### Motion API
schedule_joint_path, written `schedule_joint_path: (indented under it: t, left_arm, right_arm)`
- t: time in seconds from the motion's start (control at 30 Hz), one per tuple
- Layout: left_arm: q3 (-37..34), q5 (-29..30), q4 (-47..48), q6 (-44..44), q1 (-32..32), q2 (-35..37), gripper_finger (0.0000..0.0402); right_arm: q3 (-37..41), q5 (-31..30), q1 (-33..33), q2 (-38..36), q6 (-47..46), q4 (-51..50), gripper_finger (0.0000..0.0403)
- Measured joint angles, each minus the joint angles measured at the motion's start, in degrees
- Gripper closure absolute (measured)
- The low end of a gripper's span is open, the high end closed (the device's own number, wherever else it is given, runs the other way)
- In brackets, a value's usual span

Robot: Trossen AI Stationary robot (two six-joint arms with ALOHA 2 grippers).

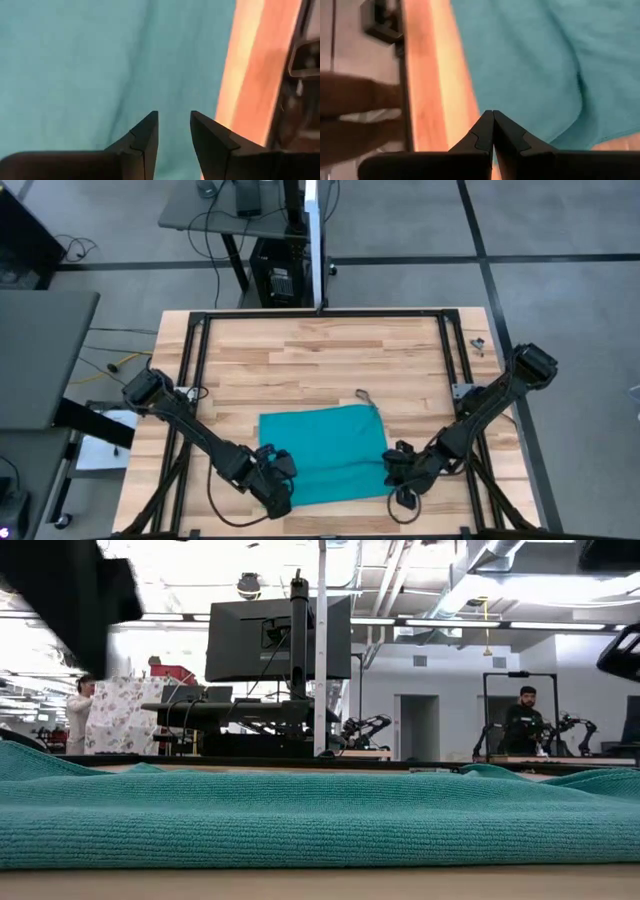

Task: Roll towel
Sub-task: Roll the blue towel

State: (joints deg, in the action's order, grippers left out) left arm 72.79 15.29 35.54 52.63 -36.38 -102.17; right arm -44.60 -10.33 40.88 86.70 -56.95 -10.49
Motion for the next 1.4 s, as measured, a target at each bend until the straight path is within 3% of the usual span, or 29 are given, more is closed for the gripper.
schedule_joint_path:
  t: [0.2,0.37,0.53,0.7,0.87,1.03,1.17,1.4]
  left_arm:
    - [0.35,-6.34,-1.04,-9.56,5.07,-0.02,0.0255]
    - [4.43,-13.56,0.45,-16.17,5.8,-0.07,0.0207]
    - [9.58,-11.94,5.87,-15.02,1.27,-0.07,0.0193]
    - [10.61,-5.51,7.54,-7.8,-6.12,-0.52,0.02]
    - [10.96,-1.88,6.32,-4.01,-11.85,-5.78,0.0207]
    - [14.8,-1.15,11.81,2.21,-12.69,-12.2,0.0214]
    - [15.98,-0.72,11.48,1.84,-12.22,-15.87,0.0216]
    - [15.98,1.56,15.06,5.13,-10.52,-17.98,0.0217]
  right_arm:
    - [-0.02,2.57,-2.75,-0.06,3.66,0.59,0.03]
    - [-3.02,2.49,-1.66,-0.5,14.39,1.15,0.0198]
    - [-6.39,-0.96,3.31,-0.53,19.96,2.13,0.0138]
    - [-6.45,-10.66,9.32,-0.14,19.94,-0.73,0.0133]
    - [-6.45,-18.47,13.26,3.12,20.15,-1.64,0.0133]
    - [-6.45,-19.57,14.12,8.02,16.46,-1.02,0.0133]
    - [-6.45,-19.59,13.99,10.22,14.09,-0.65,0.0133]
    - [-6.47,-19.8,13.15,11.29,13.37,0.41,0.0133]
